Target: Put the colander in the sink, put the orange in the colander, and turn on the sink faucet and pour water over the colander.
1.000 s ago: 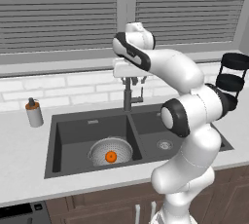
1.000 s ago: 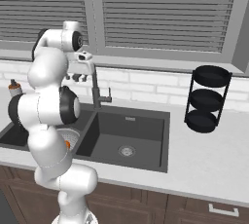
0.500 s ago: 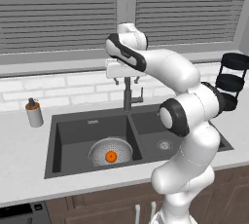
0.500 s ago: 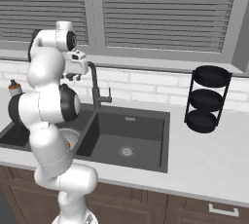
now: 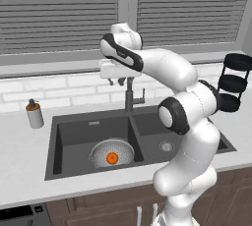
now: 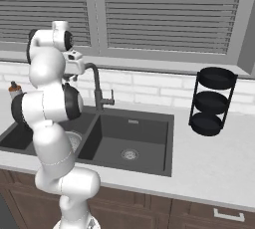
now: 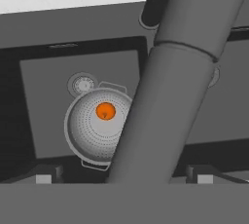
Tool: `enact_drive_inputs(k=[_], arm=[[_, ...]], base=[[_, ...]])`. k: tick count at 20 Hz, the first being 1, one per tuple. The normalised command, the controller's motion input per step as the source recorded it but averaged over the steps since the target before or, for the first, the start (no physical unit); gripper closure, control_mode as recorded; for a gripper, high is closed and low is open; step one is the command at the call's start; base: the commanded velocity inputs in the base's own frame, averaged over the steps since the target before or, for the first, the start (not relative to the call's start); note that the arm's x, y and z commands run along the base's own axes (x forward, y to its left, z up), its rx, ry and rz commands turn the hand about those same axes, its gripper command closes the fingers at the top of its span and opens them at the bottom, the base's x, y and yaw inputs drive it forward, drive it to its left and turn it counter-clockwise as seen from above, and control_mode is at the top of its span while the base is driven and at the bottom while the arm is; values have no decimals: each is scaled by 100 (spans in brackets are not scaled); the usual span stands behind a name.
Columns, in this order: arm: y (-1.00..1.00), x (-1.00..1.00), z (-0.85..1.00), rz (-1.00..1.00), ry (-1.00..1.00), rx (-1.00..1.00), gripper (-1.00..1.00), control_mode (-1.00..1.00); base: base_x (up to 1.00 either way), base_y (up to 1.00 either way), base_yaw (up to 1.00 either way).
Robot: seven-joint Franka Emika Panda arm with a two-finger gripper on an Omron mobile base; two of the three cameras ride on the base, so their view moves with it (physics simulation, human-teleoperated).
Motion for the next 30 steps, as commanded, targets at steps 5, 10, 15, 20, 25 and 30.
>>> enact_drive_inputs(k=[5,10,15,20,25,30], arm=[[50,0,-59,0,2,-1,-100,-100],[44,1,-53,0,3,0,-100,-100],[36,0,-49,0,1,0,-100,-100],[24,0,-42,0,0,0,-100,-100],[5,-8,-5,0,-1,0,-100,-100],[0,-19,20,-1,0,0,-100,-100]], base=[[0,0,0],[0,0,0],[0,0,0],[0,0,0],[0,0,0],[0,0,0]])
